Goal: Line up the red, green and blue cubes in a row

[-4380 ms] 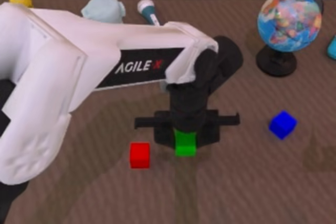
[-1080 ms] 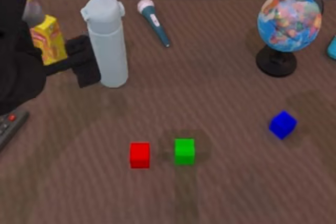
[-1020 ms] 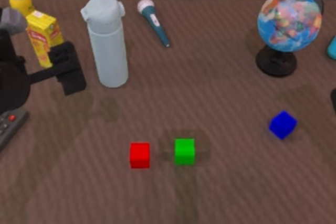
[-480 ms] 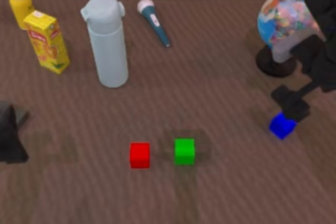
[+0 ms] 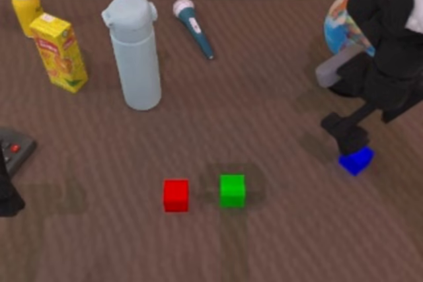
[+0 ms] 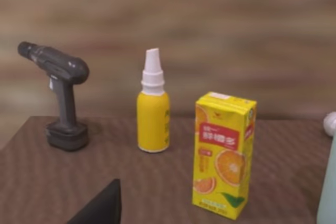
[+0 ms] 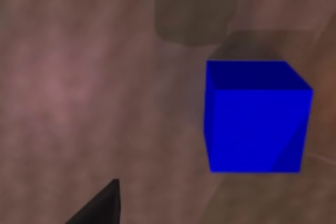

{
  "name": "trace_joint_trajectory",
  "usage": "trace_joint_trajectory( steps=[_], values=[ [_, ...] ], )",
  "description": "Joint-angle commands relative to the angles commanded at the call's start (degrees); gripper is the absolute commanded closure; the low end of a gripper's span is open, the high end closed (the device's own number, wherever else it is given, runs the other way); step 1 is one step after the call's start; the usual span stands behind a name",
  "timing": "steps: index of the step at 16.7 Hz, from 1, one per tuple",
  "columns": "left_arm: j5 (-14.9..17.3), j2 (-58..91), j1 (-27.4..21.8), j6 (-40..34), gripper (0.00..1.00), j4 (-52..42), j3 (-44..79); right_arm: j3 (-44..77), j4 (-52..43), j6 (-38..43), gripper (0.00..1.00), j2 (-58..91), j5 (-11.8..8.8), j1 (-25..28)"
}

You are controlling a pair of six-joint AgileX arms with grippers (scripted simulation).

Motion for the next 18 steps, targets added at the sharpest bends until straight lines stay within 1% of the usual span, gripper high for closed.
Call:
trace_joint_trajectory(
  steps=[6, 13, 18],
  values=[
    [0.0, 0.0, 0.0, 0.0, 0.00, 0.0, 0.0, -0.6, 1.0, 0.0, 0.00, 0.5, 0.0, -0.2],
    [0.0, 0.0, 0.0, 0.0, 0.00, 0.0, 0.0, -7.7, 14.8, 0.2, 0.00, 6.9, 0.1, 0.0],
    [0.0, 0.0, 0.0, 0.0, 0.00, 0.0, 0.0, -8.2, 15.8, 0.2, 0.00, 7.5, 0.1, 0.1]
  ],
)
